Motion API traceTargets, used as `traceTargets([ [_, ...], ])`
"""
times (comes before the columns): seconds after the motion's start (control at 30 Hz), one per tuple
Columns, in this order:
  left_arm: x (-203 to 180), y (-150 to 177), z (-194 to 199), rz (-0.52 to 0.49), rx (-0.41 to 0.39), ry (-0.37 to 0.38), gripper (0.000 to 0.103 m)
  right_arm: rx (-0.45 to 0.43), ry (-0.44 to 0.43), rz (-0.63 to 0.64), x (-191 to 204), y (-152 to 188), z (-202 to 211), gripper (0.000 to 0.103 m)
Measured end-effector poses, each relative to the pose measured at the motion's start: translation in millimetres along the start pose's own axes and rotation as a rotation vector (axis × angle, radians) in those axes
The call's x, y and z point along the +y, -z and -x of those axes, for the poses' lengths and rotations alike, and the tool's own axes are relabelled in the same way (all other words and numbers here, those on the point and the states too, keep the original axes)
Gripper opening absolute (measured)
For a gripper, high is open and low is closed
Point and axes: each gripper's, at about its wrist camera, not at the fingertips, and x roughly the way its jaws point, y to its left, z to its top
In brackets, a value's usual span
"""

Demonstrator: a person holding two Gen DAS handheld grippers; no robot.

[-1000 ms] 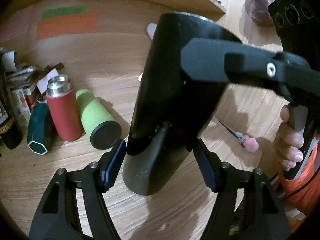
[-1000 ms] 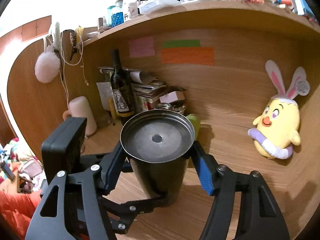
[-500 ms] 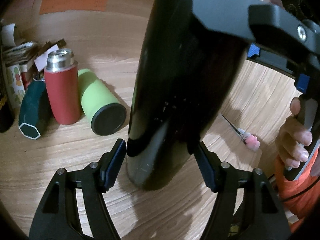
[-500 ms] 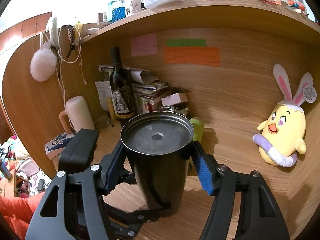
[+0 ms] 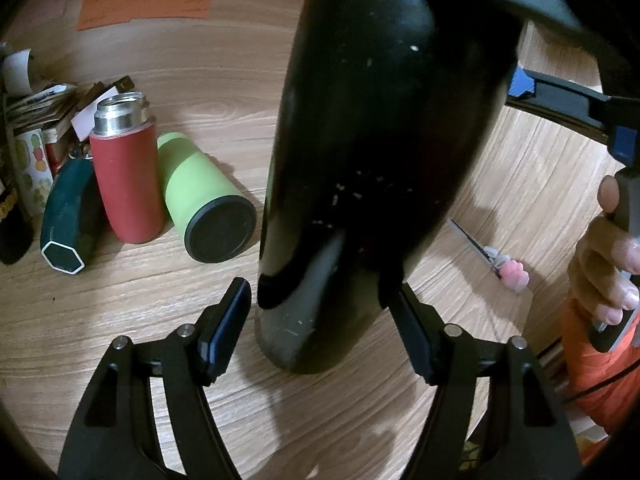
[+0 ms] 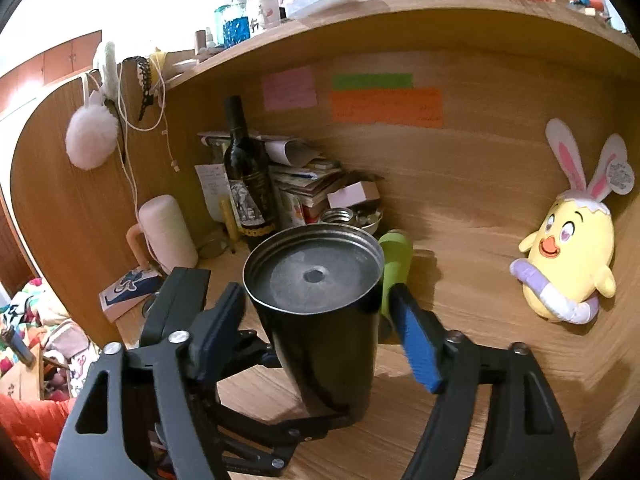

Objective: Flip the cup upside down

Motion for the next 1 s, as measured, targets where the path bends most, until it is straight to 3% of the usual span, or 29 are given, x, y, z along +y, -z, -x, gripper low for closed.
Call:
traceTargets([
  [0.2,-2,3,7,-0.015,-0.011,-0.036,0.077,-0.025,0.03,0.015,3,0,11,0.08],
  [0.33,-1,4,29,-0.012,-0.032,-0.045,0.092,-0.06,0.076,0.033,6,2,27,0.084],
  [0.53,-5,2,79,0.002,-0.135,-0.074,0.1,-0.104,0.134,0.026,6,8,59,0.084],
  [0.63,-15,1,106,-0.005,-0.195,-0.145,0.1,-0.129,0.16,0.013,7,13,76,0.087],
  [0.77,-24,3,139,-0.004,-0.269,-0.237,0.103,-0.176,0.186,-0.021,6,19,99,0.103],
  [0.93,-36,11,169,-0.014,-0.353,-0.369,0.103,-0.232,0.215,-0.068,9,32,128,0.103],
  [1.0,-42,18,180,-0.006,-0.382,-0.387,0.103,-0.247,0.246,-0.075,13,38,137,0.103],
])
